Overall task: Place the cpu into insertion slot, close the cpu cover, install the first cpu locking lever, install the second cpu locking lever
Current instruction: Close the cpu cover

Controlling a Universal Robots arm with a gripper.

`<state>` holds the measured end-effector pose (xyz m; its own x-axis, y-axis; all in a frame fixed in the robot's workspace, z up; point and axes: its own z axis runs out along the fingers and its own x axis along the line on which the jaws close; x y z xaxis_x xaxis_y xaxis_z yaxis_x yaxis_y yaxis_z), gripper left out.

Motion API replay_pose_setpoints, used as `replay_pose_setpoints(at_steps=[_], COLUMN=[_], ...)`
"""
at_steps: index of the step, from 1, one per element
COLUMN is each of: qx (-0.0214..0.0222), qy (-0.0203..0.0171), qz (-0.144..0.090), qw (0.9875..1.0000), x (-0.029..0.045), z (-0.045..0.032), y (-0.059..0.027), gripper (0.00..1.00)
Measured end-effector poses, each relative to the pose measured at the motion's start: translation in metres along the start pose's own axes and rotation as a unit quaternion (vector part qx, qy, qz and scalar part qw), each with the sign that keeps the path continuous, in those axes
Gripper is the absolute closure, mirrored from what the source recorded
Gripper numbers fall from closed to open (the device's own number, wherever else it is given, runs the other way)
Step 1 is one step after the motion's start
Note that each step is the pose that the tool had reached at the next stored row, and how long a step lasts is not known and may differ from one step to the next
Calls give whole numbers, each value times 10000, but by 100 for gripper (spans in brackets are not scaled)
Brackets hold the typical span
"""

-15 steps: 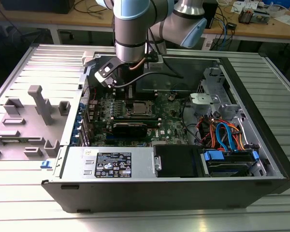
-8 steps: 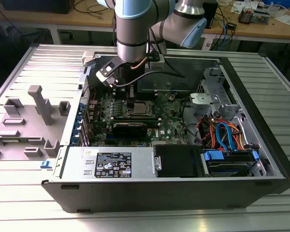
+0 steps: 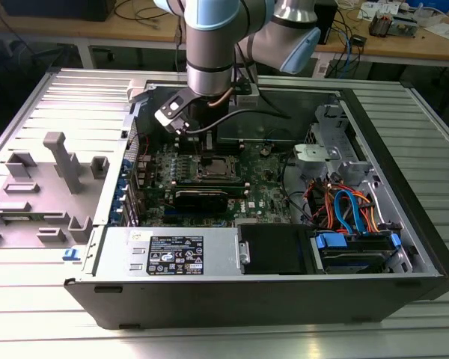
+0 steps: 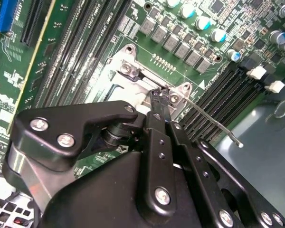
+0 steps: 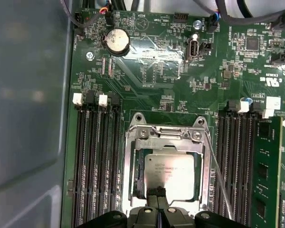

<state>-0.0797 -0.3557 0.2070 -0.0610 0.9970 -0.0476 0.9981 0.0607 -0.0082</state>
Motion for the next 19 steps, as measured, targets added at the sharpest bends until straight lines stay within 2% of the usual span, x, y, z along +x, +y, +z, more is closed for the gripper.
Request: replay_pose_setpoints(at_steps=[10,14,19], qx=[0,0,-4], qy=[0,1,2], qz=[5,11,-39], qw=[10000,10000,10000], x=[-7,-6,3], z=[18,18,-34], y=[144,149,151], gripper=[89,89,89])
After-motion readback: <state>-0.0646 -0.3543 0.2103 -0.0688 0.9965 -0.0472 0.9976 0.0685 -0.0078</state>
